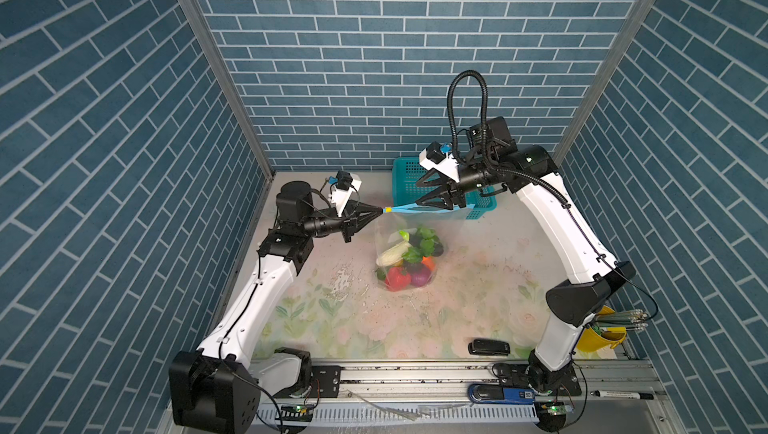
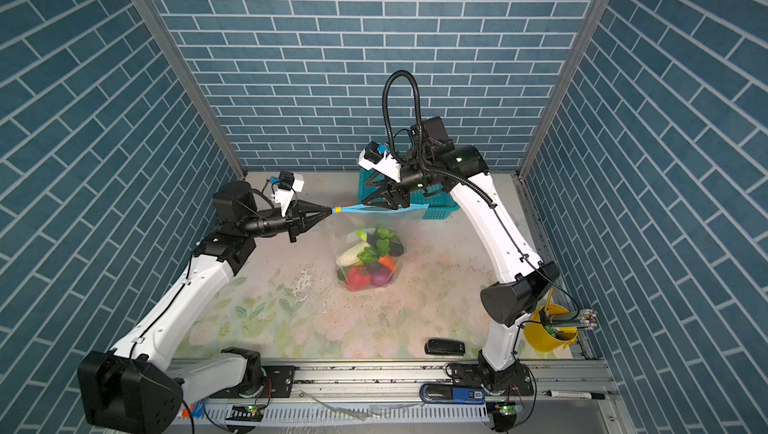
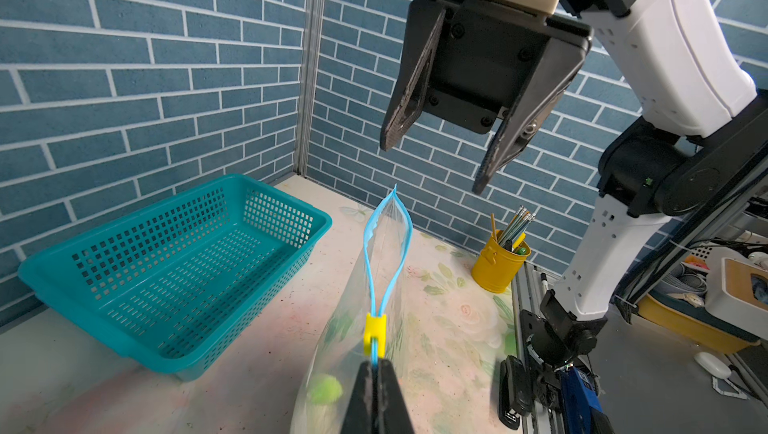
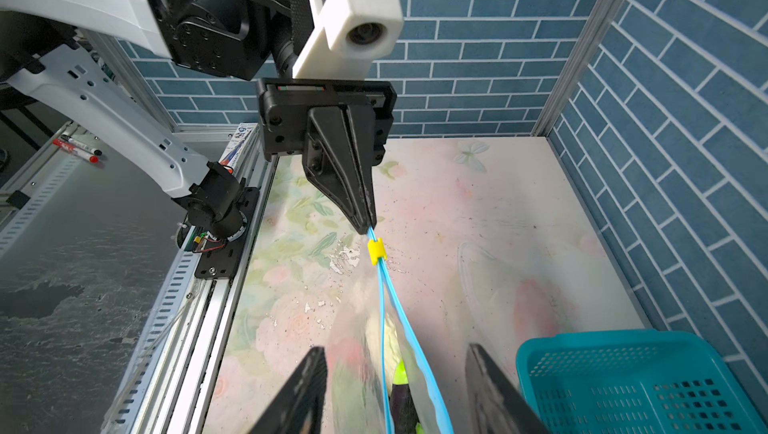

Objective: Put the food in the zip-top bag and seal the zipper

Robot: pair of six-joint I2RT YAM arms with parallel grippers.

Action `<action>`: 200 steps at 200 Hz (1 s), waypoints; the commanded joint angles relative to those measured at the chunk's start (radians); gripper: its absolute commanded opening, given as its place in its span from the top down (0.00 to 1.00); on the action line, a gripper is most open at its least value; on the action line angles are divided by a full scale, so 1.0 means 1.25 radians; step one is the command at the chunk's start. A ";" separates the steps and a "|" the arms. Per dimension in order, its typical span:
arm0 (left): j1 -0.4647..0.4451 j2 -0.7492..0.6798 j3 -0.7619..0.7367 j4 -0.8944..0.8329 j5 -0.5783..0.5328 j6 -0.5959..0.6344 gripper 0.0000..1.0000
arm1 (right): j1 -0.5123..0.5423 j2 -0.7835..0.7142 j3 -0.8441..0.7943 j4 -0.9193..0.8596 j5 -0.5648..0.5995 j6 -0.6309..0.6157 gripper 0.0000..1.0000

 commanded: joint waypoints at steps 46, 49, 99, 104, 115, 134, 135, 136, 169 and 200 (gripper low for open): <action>-0.013 -0.027 0.010 0.033 0.025 0.024 1.00 | 0.052 0.069 0.131 -0.140 0.035 -0.059 0.47; -0.013 -0.027 0.011 0.034 0.025 0.024 1.00 | 0.053 0.071 0.134 -0.137 0.033 -0.050 0.48; -0.017 -0.029 0.005 0.033 0.024 0.028 1.00 | 0.081 0.118 0.168 -0.118 -0.007 0.053 0.48; -0.018 -0.028 0.006 0.033 0.024 0.028 1.00 | 0.085 0.121 0.168 -0.116 -0.009 0.055 0.49; -0.018 -0.028 0.005 0.032 0.024 0.028 1.00 | 0.089 0.127 0.168 -0.113 -0.009 0.053 0.50; -0.018 -0.026 0.005 0.030 0.027 0.031 1.00 | 0.092 0.135 0.170 -0.108 -0.004 0.043 0.53; -0.017 -0.026 0.006 0.030 0.027 0.031 1.00 | 0.091 0.135 0.169 -0.109 -0.003 0.042 0.53; -0.017 -0.026 0.006 0.030 0.028 0.031 1.00 | 0.091 0.136 0.169 -0.107 -0.003 0.042 0.53; -0.018 -0.030 0.004 0.029 0.030 0.035 1.00 | 0.091 0.143 0.169 -0.099 -0.010 0.027 0.61; -0.018 -0.030 0.003 0.029 0.032 0.036 1.00 | 0.092 0.151 0.171 -0.090 -0.022 0.021 0.71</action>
